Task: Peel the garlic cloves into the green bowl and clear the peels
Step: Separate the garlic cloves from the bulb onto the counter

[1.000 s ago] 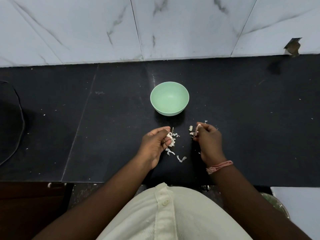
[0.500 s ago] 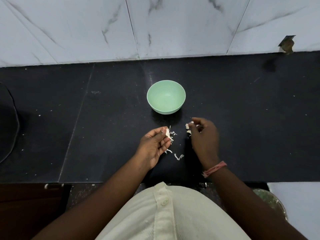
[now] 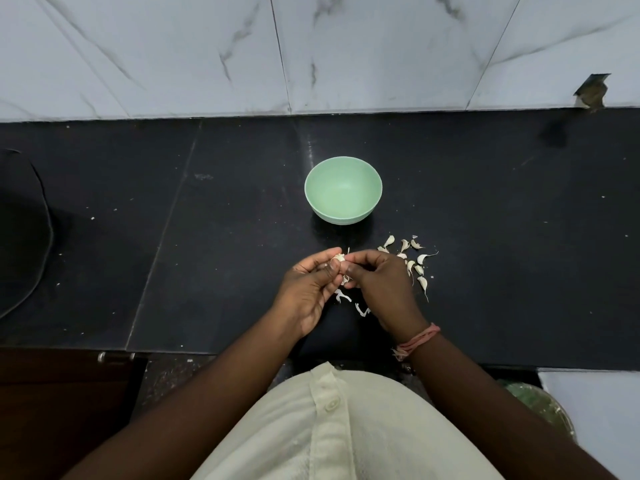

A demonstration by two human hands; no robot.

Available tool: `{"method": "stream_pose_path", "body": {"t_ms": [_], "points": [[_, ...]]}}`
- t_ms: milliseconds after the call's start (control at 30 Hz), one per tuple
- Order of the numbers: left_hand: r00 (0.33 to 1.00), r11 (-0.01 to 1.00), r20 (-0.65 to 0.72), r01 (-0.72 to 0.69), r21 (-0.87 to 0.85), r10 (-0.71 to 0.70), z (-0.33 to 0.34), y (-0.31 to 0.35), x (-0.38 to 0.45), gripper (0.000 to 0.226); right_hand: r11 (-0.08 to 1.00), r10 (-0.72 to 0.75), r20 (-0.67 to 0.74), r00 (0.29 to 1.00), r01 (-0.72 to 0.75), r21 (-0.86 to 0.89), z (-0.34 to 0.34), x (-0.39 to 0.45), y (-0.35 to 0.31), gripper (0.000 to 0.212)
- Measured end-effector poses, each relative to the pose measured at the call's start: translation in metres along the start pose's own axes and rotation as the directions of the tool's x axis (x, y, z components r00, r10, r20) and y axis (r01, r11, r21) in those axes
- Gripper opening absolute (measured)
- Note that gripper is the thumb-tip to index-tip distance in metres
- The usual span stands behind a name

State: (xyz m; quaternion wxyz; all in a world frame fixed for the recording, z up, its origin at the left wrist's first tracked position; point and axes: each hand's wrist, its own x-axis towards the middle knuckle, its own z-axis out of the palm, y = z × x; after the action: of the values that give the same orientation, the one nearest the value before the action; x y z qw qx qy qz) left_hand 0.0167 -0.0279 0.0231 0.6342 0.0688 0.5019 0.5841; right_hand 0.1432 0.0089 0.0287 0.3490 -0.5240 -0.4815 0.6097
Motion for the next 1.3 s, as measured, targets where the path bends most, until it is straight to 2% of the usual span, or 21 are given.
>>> {"method": "stream_pose_path", "body": {"t_ms": [100,233,400,533,733,900,1000,1167,1300], "points": [[0.999,0.999,-0.018,-0.031,0.021,0.031,0.002,-0.002,-0.002,0.019,0.997,-0.031,-0.027,0.999,0.029,-0.066,0.004,-0.004,-0.002,0.008],[0.997,0.999,-0.052,-0.052,0.012,0.052,0.008,-0.001,-0.004,0.017,0.981,-0.107,-0.05,0.993,0.097,-0.168,0.006,-0.002,-0.005,0.023],[0.995,0.997,-0.078,-0.065,0.029,0.067,0.013,0.003,-0.007,0.016,0.968,-0.135,-0.087,0.987,0.112,-0.226,0.008,0.0,-0.004,0.014],[0.981,0.984,-0.144,-0.112,0.138,0.132,0.019,-0.003,-0.008,0.014,0.976,-0.096,-0.102,0.99,0.074,-0.207,0.011,0.0,0.001,0.019],[0.971,0.974,-0.185,-0.111,0.198,0.148,0.021,-0.005,-0.009,0.017,0.984,-0.051,-0.072,0.996,0.038,-0.171,0.011,-0.005,0.001,0.017],[0.963,0.982,-0.25,-0.055,0.179,0.099,0.019,-0.006,-0.005,0.014,0.901,-0.207,-0.028,0.978,0.179,-0.395,0.015,-0.006,0.003,0.02],[0.964,0.989,-0.258,-0.023,0.144,0.06,0.017,-0.004,-0.002,0.014,0.861,-0.253,0.003,0.967,0.227,-0.456,0.015,-0.004,0.001,0.022],[0.967,0.995,-0.255,0.033,0.099,-0.006,0.013,0.006,0.0,0.016,0.821,-0.284,0.04,0.958,0.264,-0.506,0.016,-0.001,0.006,0.018],[0.977,0.995,-0.199,0.09,0.044,-0.079,0.008,0.015,-0.001,0.017,0.893,-0.206,0.034,0.978,0.202,-0.403,0.013,0.0,0.005,0.015]]}}
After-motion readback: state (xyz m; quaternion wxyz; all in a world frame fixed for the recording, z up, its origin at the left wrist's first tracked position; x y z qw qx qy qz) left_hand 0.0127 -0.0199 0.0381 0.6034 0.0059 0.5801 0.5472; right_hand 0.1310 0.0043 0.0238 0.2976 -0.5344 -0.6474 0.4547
